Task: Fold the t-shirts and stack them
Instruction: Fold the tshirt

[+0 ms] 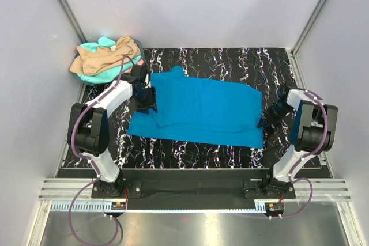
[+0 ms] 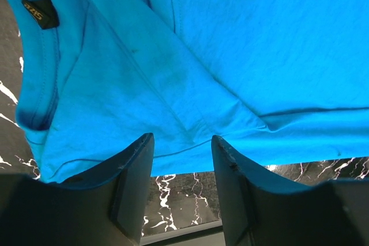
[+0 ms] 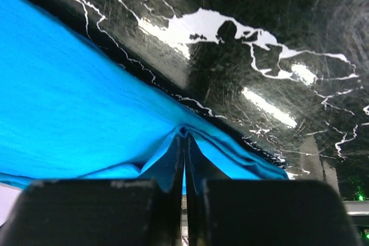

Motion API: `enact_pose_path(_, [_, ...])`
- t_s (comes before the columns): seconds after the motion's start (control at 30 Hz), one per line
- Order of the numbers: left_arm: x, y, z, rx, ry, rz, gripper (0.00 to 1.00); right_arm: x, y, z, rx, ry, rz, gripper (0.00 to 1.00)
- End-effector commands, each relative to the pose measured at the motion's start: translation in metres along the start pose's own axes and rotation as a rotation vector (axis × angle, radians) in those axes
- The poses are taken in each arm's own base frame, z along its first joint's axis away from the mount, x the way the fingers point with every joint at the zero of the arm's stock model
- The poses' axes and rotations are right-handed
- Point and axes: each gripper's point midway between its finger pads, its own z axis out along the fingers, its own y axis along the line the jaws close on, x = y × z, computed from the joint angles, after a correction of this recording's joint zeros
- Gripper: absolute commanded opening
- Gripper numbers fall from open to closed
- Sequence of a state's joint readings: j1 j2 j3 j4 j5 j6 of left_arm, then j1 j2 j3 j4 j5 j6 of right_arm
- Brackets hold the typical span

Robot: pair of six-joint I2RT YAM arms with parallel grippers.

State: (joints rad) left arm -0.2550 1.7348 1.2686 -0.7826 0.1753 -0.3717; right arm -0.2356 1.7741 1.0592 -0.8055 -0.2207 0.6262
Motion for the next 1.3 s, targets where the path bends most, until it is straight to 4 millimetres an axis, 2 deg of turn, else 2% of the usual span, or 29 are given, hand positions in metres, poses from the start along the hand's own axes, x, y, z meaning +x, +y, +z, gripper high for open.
enact_pose_path(0.0, [-0.017, 0.001, -0.005, -0.029, -0.049, 0.013, 0.5, 0.002, 0.0, -0.014, -0.002, -0.035, 0.005, 0.0])
enact_pose_path(0.1, [-0.012, -0.003, 0.0, -0.001, -0.018, 0.015, 0.43, 0.003, 0.001, -0.019, -0.013, -0.043, 0.004, 0.0])
enact_pose_path(0.2, [0.007, -0.01, 0.01, 0.008, 0.057, -0.004, 0.41, 0.003, 0.001, -0.021, -0.014, -0.05, -0.002, 0.0])
enact_pose_path(0.27, [0.015, -0.016, 0.013, 0.027, 0.065, -0.012, 0.41, 0.003, 0.0, -0.02, -0.012, -0.052, -0.005, 0.0])
enact_pose_path(0.3, [0.026, -0.018, 0.017, 0.031, 0.088, -0.021, 0.42, 0.002, 0.001, -0.02, -0.014, -0.052, -0.006, 0.0])
enact_pose_path(0.47, [0.041, -0.023, 0.027, 0.033, 0.129, -0.029, 0.45, 0.003, 0.002, -0.017, -0.02, -0.043, -0.007, 0.0])
enact_pose_path(0.73, [0.048, -0.022, 0.044, 0.027, 0.15, -0.05, 0.42, 0.004, 0.001, -0.015, -0.025, -0.041, -0.01, 0.0])
enact_pose_path(0.9, [0.042, -0.022, 0.048, 0.018, 0.137, -0.043, 0.39, 0.004, 0.001, -0.015, -0.024, -0.043, -0.017, 0.0])
enact_pose_path(1.0, [0.04, -0.023, 0.049, 0.023, 0.127, -0.041, 0.33, 0.004, 0.0, -0.015, -0.023, -0.044, -0.017, 0.0])
enact_pose_path(1.07, [0.039, -0.022, 0.046, 0.017, 0.123, -0.038, 0.23, 0.004, 0.0, -0.015, -0.022, -0.043, -0.015, 0.0])
enact_pose_path(1.13, [0.033, -0.021, 0.038, 0.004, 0.088, -0.032, 0.14, 0.005, -0.002, -0.016, -0.017, -0.047, -0.013, 0.0])
enact_pose_path(1.23, [0.026, -0.019, 0.025, -0.022, 0.041, -0.026, 0.08, 0.005, -0.006, -0.015, 0.0, -0.054, -0.008, 0.0])
enact_pose_path(1.27, [0.026, -0.018, 0.022, -0.028, 0.039, -0.023, 0.03, 0.004, -0.006, -0.015, 0.003, -0.06, -0.009, 0.0])
